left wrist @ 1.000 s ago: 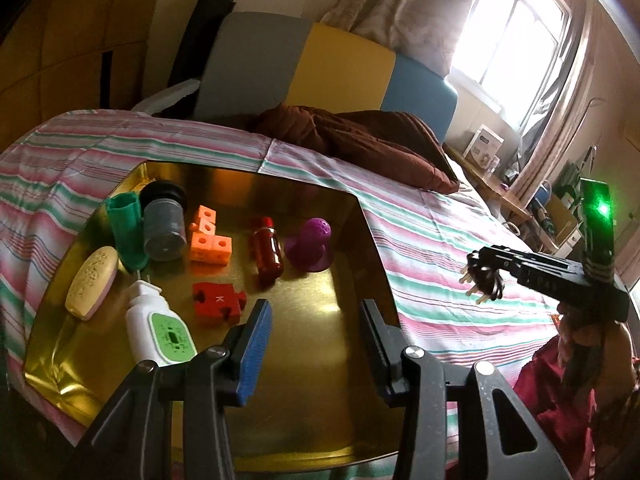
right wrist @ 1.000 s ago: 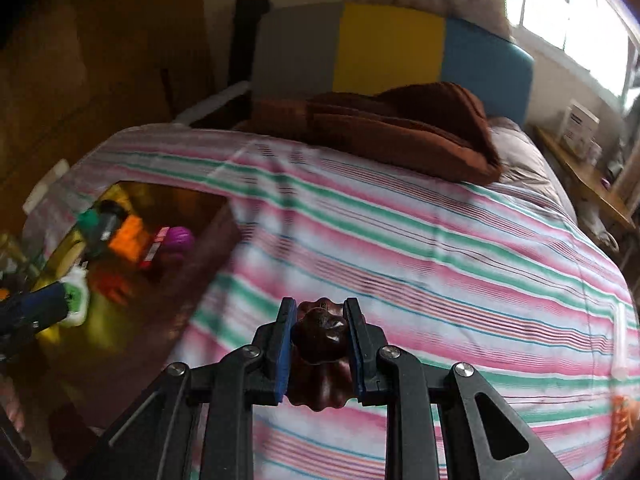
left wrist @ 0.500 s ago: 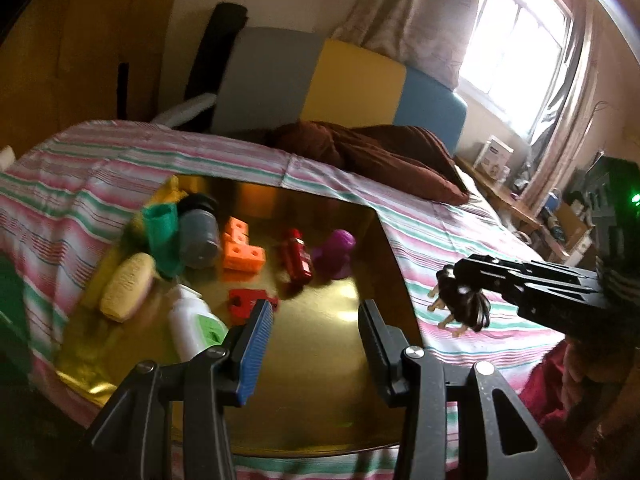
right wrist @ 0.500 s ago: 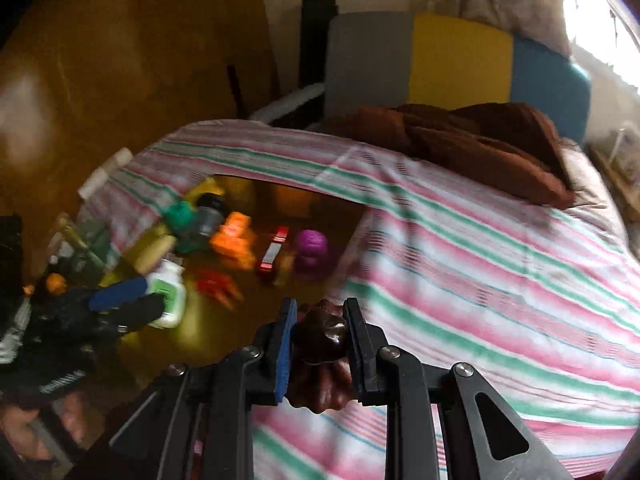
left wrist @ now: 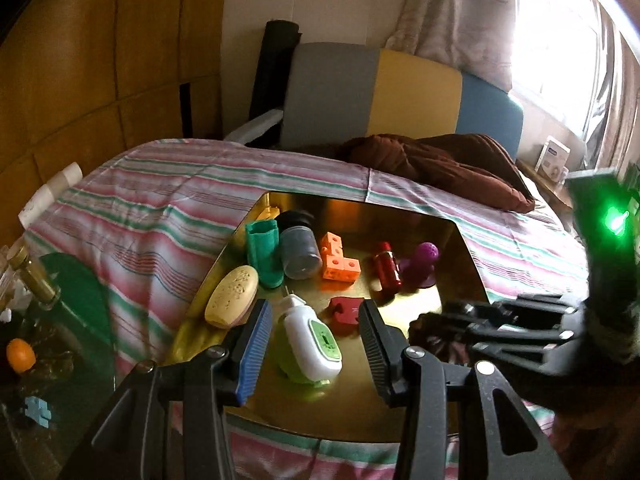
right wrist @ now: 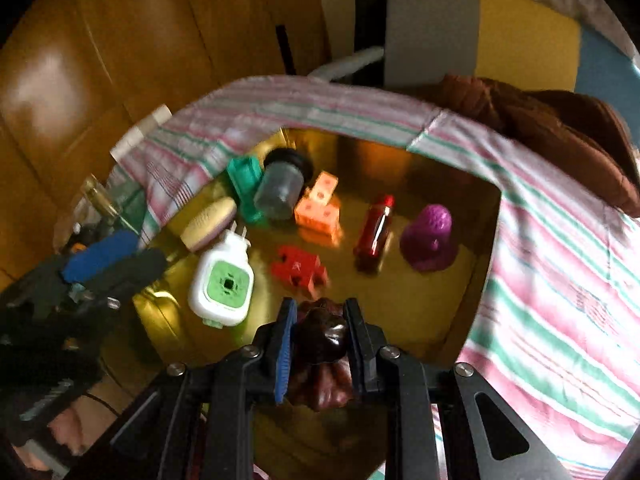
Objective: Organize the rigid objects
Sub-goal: 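Lower the brown fluted piece into the gold tray and open the right gripper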
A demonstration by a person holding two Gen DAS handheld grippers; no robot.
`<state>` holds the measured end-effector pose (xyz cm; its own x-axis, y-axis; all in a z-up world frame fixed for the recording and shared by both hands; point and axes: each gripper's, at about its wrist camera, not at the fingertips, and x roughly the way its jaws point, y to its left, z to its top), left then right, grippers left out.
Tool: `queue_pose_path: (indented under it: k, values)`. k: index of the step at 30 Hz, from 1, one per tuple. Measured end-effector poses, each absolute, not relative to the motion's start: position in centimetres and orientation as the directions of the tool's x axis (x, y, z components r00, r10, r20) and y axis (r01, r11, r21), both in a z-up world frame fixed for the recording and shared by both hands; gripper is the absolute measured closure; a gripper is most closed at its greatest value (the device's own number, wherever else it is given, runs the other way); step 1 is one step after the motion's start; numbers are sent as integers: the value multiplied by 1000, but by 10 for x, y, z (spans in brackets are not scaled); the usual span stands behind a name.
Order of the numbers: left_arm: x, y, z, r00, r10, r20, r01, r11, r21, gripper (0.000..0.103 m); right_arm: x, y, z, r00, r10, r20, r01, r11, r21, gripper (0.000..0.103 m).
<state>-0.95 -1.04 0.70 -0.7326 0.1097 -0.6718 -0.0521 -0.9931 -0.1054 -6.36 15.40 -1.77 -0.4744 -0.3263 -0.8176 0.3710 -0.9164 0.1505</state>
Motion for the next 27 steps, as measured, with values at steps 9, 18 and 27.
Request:
queue_pose_path:
  k: [9,18,27]
  values:
    - [-10,-9,9,-718,22,-696,22,-998,-55,58,-59,150,-34,-442,-320,-838,369,-917,155,72]
    - [-5,-9,13,-713,-15,-701,64,-997,-43,58,-41,185,-11,-541,-334,-772,205,-942,265,18]
    - [1,-2,24,-720,-128,-683,107,-992,72,58,-26,181,2,-589,-258,-766,155,-966,206,0]
